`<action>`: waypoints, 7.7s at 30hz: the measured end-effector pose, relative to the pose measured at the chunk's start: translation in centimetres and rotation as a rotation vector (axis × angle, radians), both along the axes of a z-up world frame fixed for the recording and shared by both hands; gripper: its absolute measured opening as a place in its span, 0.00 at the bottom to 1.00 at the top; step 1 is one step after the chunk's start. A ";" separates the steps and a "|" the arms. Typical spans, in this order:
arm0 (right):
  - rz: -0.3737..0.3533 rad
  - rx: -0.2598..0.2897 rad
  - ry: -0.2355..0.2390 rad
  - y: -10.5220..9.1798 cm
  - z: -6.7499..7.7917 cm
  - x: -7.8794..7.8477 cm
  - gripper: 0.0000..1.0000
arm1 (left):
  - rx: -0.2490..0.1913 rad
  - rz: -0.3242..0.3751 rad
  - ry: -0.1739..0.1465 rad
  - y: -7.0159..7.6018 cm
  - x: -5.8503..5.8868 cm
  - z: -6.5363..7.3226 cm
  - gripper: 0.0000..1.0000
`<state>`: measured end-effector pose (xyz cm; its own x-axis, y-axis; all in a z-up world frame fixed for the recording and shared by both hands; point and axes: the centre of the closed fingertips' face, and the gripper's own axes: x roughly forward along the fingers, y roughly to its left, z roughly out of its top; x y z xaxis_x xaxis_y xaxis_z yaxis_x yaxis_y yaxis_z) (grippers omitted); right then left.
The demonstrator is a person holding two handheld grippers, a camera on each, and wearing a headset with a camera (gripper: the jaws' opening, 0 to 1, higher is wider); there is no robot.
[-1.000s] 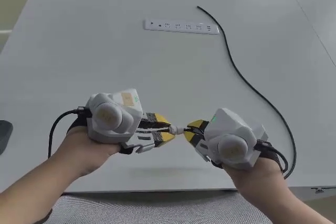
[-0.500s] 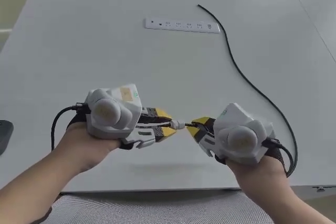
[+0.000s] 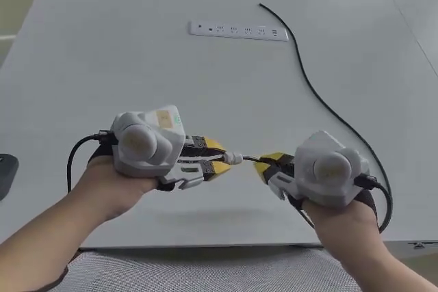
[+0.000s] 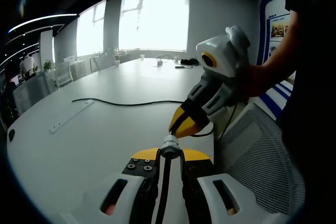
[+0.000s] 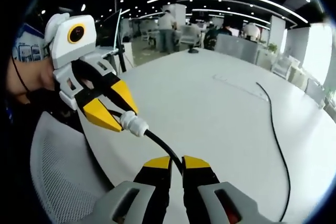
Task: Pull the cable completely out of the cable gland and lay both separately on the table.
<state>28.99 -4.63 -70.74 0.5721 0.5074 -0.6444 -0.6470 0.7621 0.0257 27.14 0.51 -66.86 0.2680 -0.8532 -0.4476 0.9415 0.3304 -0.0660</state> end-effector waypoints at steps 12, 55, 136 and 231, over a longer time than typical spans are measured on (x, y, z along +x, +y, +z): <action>-0.122 0.035 0.106 -2.2 -1.8 0.0 0.02 | 0.001 -0.007 0.002 0.0 -0.1 -0.1 0.15; 0.262 -0.201 -0.110 3.3 1.7 -1.1 0.11 | -0.014 -0.001 0.020 0.2 -0.1 0.2 0.15; -0.456 0.288 0.398 -5.1 -5.2 -0.3 0.02 | -0.060 0.002 0.017 0.0 0.1 1.1 0.16; 0.323 -0.169 -0.095 2.3 -0.3 -1.1 0.00 | -0.055 0.018 0.049 -0.4 0.0 1.3 0.15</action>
